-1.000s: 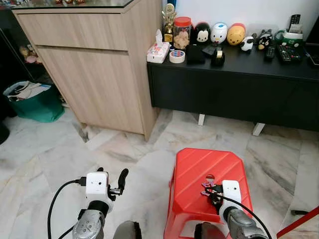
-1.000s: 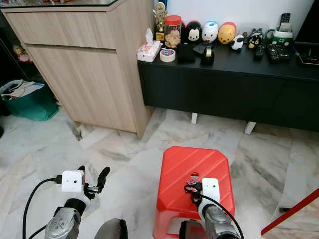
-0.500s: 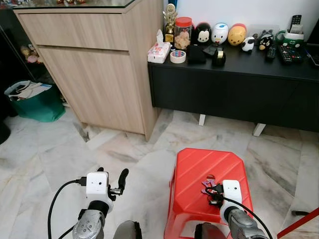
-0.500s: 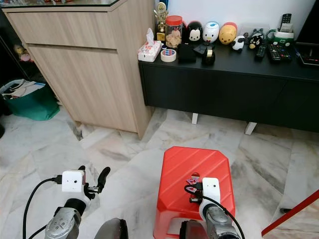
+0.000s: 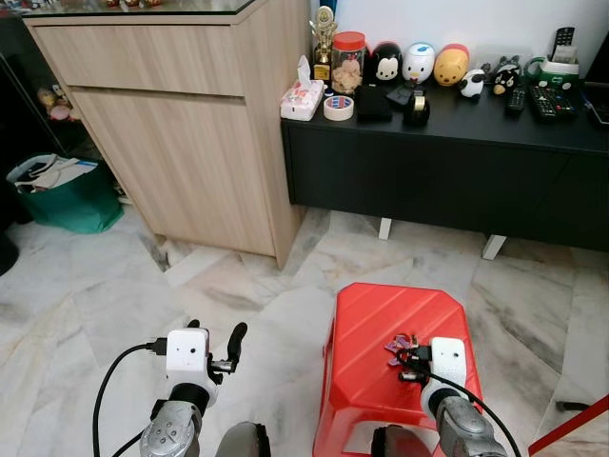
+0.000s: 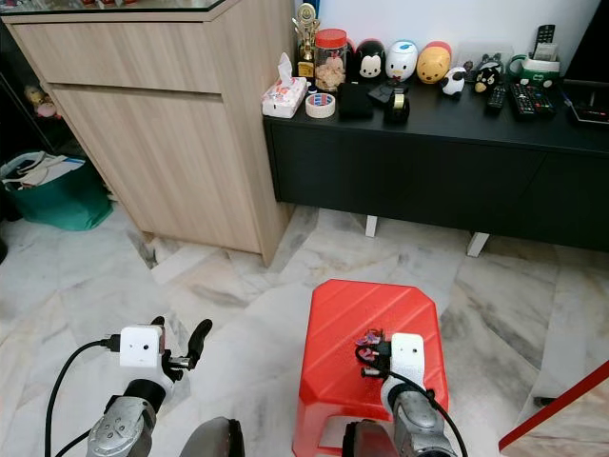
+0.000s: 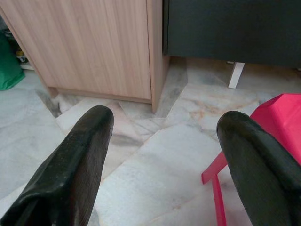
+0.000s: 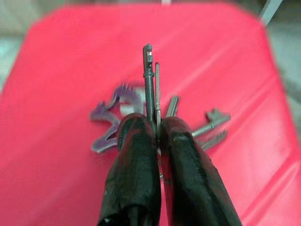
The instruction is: Hang keys on a hook
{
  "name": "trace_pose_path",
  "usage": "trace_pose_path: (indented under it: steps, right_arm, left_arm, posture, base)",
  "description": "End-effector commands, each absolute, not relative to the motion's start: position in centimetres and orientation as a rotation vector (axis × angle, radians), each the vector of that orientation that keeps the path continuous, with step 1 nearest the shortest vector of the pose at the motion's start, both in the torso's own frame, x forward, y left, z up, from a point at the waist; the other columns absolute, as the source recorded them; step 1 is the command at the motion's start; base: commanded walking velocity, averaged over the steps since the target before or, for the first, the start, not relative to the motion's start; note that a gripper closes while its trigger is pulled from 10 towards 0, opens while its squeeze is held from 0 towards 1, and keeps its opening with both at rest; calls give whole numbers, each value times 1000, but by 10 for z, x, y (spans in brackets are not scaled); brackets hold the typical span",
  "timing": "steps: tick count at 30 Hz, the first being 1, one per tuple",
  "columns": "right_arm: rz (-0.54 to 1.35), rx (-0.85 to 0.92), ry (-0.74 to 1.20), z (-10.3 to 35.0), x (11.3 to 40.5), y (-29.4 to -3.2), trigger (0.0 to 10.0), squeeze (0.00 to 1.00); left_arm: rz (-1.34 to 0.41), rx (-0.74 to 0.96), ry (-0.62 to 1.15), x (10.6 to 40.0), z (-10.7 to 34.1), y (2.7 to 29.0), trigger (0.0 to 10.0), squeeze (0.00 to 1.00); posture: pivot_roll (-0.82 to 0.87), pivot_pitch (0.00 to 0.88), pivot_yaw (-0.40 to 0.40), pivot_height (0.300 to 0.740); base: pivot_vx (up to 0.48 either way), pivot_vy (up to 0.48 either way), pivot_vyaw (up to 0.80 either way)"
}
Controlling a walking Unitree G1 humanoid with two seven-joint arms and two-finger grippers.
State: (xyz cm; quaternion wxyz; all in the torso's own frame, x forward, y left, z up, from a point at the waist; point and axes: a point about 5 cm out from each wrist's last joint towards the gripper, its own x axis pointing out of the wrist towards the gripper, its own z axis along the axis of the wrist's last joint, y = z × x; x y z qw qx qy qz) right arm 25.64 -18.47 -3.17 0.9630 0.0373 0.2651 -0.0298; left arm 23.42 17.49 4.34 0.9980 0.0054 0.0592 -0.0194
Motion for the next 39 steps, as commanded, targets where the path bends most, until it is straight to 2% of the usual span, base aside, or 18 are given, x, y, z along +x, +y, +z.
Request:
trace_pose_path:
  steps: [1, 9, 16, 17, 18, 19, 27, 39]
  right_arm:
    - [-68, 77, 481, -26, 259, -186, 0, 0]
    - [-36, 33, 266, -6, 265, -192, 0, 0]
    - [-14, 11, 130, 14, 272, -186, 0, 0]
    - [-10, 9, 110, 18, 275, -182, 7804, 0]
    - [-10, 9, 110, 18, 275, -182, 7804, 0]
    - [-7, 9, 108, 19, 276, -180, 10000, 0]
    - [-6, 29, 90, 26, 276, -173, 10000, 0]
    - [-14, 33, 112, 29, 273, -170, 10000, 0]
  left_arm:
    - [-41, 34, 123, 234, 41, 177, 10000, 0]
    - [-43, 31, 118, 236, 42, 175, 10000, 0]
    - [-43, 28, 111, 238, 42, 174, 10000, 0]
    - [-43, 26, 109, 238, 42, 174, 10000, 0]
    - [-43, 26, 109, 238, 42, 174, 10000, 0]
    - [-43, 25, 109, 238, 42, 174, 10000, 0]
    - [-40, 25, 104, 237, 42, 174, 10000, 0]
    - [-43, 24, 100, 237, 42, 174, 10000, 0]
  posture:
    - [27, 57, 40, 633]
    - [18, 48, 38, 633]
    - [18, 48, 38, 633]
    - [15, 44, 34, 633]
    - [15, 44, 34, 633]
    - [17, 44, 33, 633]
    - [17, 39, 33, 633]
    - [19, 39, 30, 707]
  base:
    - [0, 0, 0]
    - [0, 0, 0]
    - [0, 0, 0]
    - [0, 0, 0]
    - [0, 0, 0]
    - [0, 0, 0]
    - [0, 0, 0]
    - [0, 0, 0]
